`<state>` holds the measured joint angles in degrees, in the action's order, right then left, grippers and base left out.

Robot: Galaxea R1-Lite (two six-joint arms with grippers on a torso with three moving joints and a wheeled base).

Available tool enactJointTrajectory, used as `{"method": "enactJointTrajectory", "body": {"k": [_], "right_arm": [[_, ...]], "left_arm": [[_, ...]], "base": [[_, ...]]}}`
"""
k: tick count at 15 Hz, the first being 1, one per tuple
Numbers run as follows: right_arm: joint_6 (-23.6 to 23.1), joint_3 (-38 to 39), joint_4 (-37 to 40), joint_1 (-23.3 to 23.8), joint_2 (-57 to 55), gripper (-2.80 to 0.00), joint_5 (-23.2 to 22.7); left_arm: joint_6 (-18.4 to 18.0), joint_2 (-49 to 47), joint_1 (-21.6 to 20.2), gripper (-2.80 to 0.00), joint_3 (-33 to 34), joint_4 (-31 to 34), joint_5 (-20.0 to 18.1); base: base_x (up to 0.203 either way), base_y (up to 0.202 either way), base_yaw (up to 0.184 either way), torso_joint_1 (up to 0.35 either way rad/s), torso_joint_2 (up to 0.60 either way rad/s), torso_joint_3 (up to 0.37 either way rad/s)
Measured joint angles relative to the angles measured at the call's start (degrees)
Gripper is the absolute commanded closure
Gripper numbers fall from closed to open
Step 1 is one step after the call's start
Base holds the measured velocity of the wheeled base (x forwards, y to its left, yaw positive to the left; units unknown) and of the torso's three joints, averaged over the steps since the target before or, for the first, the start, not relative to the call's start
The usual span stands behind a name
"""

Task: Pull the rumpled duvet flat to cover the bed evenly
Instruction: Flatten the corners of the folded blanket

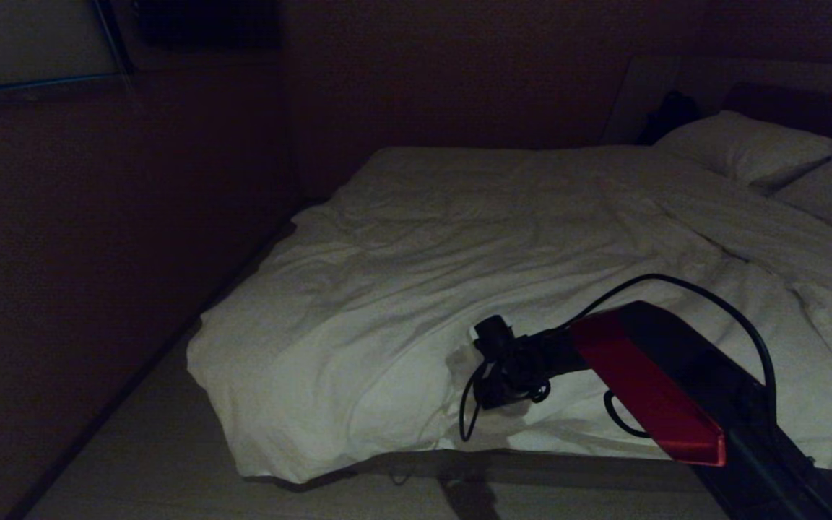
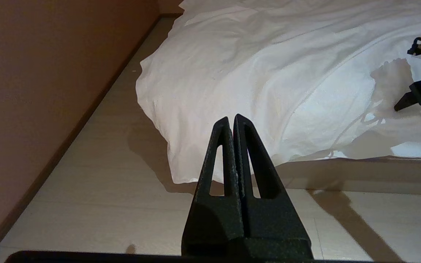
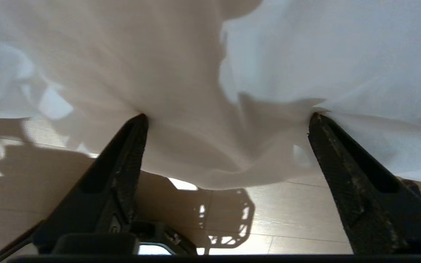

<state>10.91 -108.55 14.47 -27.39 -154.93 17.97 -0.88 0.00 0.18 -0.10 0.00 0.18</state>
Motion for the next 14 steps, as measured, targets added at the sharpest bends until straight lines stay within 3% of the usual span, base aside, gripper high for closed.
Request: {"method": "enactJointTrajectory", "body": {"k": [14], "right_arm": [[-1.3, -1.9, -0.5, 0.0, -2.2, -2.8, 0.3]], "left_arm": [[0.0, 0.0, 0.0, 0.0, 0.0, 0.0, 0.0]], "base": [[0.0, 0.0, 0.0, 0.0, 0.0, 0.0]]}}
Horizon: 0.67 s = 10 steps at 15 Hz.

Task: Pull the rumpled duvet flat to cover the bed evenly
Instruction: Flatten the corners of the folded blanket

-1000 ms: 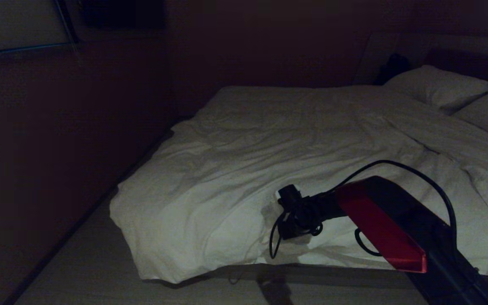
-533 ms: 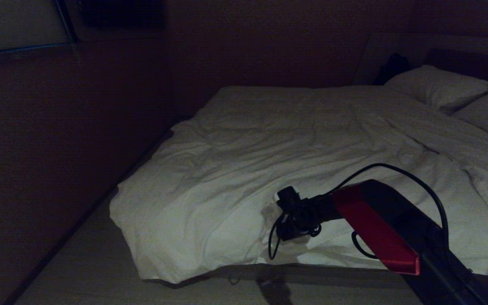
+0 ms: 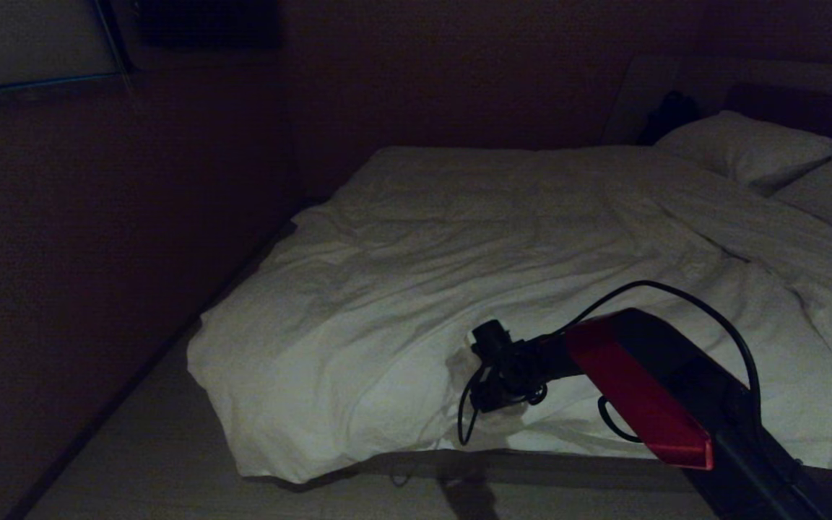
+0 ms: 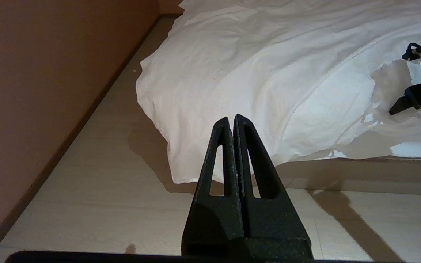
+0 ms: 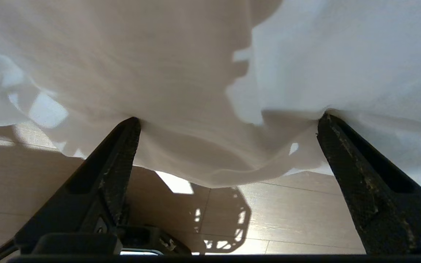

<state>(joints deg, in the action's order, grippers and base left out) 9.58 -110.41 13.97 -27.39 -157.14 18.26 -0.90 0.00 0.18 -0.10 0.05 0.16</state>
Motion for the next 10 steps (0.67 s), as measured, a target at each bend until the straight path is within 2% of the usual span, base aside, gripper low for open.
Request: {"method": "enactJointTrajectory", "body": {"k": [9, 10], "right_arm": [[-0.8, 0.0, 0.1, 0.0, -0.5, -2.8, 1.9], [-0.8, 0.0, 0.1, 0.0, -0.5, 0.0, 2.0]], "left_arm": [[0.0, 0.0, 0.0, 0.0, 0.0, 0.0, 0.0], [0.0, 0.0, 0.0, 0.0, 0.0, 0.0, 0.0]], "base": [[0.0, 0.0, 0.0, 0.0, 0.0, 0.0], [0.0, 0.0, 0.0, 0.0, 0.0, 0.0]]}}
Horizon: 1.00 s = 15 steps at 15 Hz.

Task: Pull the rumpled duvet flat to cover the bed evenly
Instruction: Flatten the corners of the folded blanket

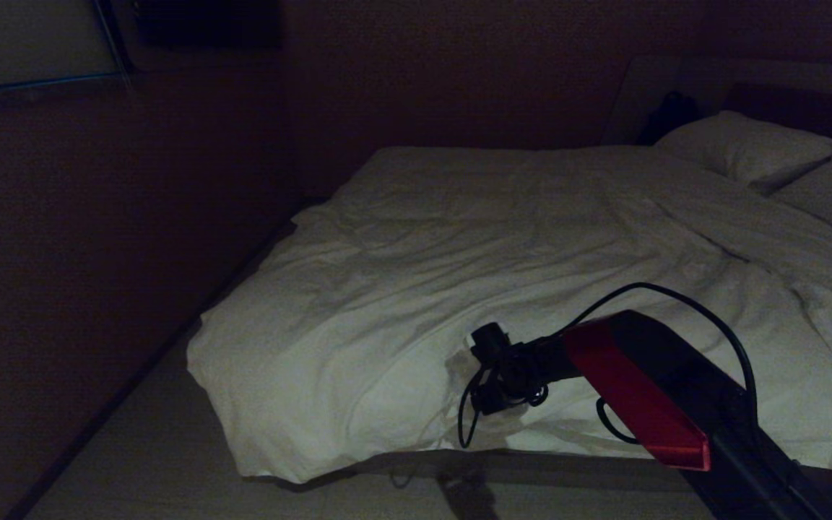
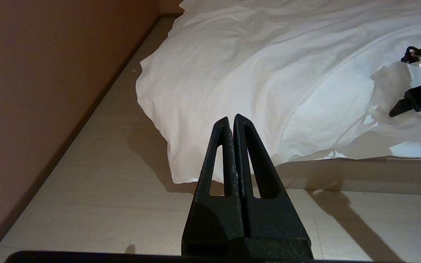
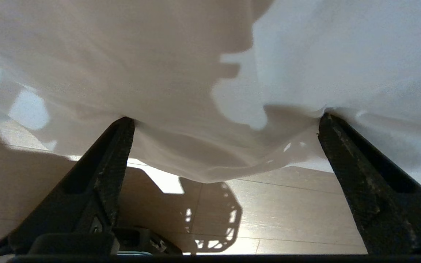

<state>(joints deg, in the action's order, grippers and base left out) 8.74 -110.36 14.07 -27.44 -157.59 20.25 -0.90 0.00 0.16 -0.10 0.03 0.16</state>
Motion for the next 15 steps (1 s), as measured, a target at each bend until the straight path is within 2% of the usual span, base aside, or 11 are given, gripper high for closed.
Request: {"method": "enactJointTrajectory", "body": {"k": [15], "right_arm": [[0.1, 0.1, 0.0, 0.0, -0.2, 0.0, 0.3]], "left_arm": [[0.0, 0.0, 0.0, 0.0, 0.0, 0.0, 0.0]], "base": [[0.0, 0.0, 0.0, 0.0, 0.0, 0.0]]}}
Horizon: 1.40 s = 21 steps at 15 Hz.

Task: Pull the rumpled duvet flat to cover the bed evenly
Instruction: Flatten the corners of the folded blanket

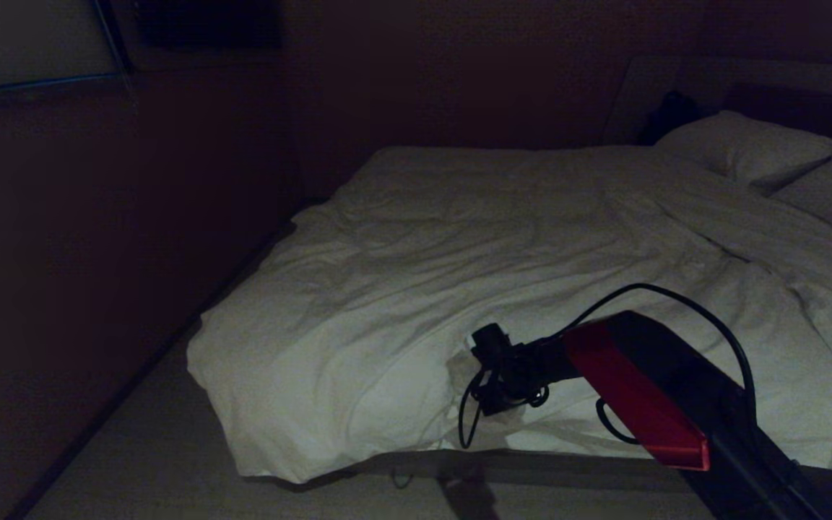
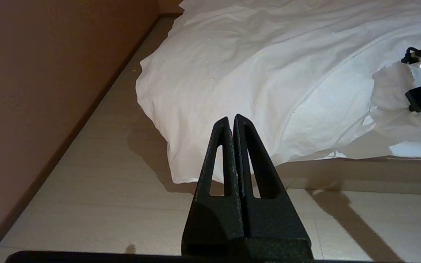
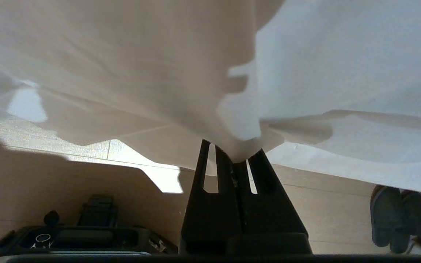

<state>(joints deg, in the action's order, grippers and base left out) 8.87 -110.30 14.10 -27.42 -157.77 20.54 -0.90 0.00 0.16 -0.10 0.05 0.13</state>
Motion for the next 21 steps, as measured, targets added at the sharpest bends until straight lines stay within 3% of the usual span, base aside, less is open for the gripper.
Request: {"method": "enactJointTrajectory", "body": {"k": [15, 21], "right_arm": [[0.0, 17.8, -0.2, -3.1, 9.5, 0.0, -0.5], [0.5, 22.4, -1.2, -3.0, 21.6, 0.0, -1.7]], "left_arm": [[0.0, 0.0, 0.0, 0.0, 0.0, 0.0, 0.0], [0.0, 0.0, 0.0, 0.0, 0.0, 0.0, 0.0]], "base": [[0.0, 0.0, 0.0, 0.0, 0.0, 0.0], [0.0, 0.0, 0.0, 0.0, 0.0, 0.0]]}}
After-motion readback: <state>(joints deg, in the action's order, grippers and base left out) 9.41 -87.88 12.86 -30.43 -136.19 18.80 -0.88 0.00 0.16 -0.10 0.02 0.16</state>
